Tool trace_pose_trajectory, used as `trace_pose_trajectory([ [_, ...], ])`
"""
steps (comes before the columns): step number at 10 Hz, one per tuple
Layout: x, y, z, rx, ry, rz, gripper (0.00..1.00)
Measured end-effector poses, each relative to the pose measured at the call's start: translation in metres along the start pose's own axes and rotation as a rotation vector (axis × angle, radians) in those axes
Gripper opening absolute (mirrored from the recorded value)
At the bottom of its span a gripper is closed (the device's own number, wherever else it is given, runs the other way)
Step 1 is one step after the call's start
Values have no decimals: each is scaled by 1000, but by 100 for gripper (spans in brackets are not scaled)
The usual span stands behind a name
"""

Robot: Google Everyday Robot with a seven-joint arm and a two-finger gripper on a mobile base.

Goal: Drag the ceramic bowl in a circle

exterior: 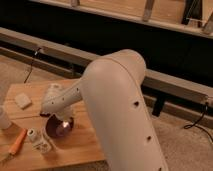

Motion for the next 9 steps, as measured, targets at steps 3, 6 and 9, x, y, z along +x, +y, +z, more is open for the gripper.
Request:
trace_pose_trajectory([
  [3, 78, 8, -22, 23, 68, -1, 0],
  [6, 131, 11, -30, 36, 135, 27, 0],
  [9, 169, -13, -32, 92, 198, 112, 0],
])
